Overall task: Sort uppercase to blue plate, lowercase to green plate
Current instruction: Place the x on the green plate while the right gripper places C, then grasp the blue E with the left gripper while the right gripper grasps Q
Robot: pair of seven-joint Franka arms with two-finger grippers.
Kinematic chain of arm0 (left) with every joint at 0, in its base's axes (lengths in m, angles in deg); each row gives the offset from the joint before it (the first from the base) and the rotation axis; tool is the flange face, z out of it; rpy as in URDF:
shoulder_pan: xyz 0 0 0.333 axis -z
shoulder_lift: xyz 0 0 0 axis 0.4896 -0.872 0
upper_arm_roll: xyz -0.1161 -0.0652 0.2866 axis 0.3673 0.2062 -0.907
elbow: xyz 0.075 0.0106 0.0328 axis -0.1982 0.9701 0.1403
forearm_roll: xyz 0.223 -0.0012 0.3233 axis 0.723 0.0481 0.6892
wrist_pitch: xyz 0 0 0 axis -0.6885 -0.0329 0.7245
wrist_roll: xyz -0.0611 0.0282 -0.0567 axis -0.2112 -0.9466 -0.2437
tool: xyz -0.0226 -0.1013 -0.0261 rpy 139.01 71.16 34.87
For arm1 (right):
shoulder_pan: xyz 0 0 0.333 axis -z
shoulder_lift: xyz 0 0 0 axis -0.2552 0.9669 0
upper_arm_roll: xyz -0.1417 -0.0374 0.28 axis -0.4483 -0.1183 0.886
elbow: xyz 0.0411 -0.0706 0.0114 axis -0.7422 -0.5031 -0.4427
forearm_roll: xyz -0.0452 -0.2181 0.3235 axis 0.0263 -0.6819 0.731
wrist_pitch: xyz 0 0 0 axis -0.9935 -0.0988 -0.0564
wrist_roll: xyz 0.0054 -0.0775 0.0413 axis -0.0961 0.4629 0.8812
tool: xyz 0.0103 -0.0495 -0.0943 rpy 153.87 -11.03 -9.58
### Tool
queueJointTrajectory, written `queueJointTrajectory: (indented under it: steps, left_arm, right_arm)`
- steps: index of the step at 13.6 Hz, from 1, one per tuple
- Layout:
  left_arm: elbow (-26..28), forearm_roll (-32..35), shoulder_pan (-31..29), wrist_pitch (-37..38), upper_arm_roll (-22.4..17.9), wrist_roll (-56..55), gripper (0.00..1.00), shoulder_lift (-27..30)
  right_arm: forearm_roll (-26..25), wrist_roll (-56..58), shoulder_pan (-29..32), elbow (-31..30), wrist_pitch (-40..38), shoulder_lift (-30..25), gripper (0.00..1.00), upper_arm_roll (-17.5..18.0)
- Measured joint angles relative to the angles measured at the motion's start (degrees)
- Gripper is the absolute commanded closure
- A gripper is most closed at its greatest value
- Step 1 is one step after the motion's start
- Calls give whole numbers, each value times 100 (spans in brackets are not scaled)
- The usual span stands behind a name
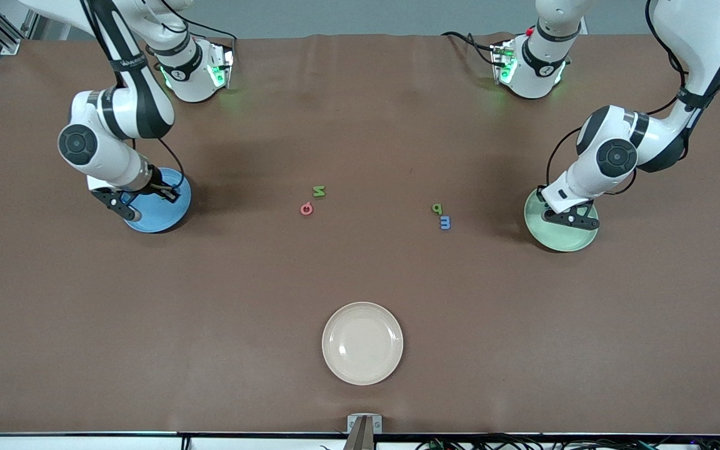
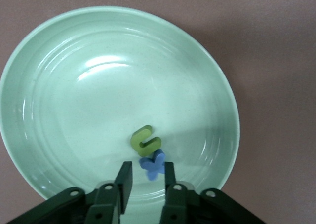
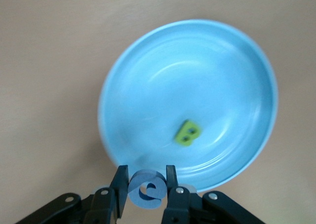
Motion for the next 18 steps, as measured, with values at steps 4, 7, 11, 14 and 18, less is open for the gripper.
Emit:
queueJointTrajectory:
  steps: [4, 7, 11, 14, 18]
  left_arm:
    - [-16, 0, -16, -12, 69, -13, 0, 4]
    - [-97, 0, -24, -15, 423, -565, 0, 11]
    - [-347, -6, 18, -16, 1041, -1967, 0, -5]
    - [-626, -9, 348, -20, 1201, -3075, 0, -210]
    - [-1085, 64, 1129, -31, 1195, -4481, 0, -752]
  right_arm:
    - [-178, 658, 570, -71, 72, 0, 77, 5]
    - [-183, 1030, 834, -71, 76, 0, 10, 4]
    - [-183, 1110, 879, -27, 80, -1, 0, 31]
    - [-181, 882, 776, 34, 19, -2, 0, 108]
    - [-133, -567, -315, 142, 81, -3, 0, 192]
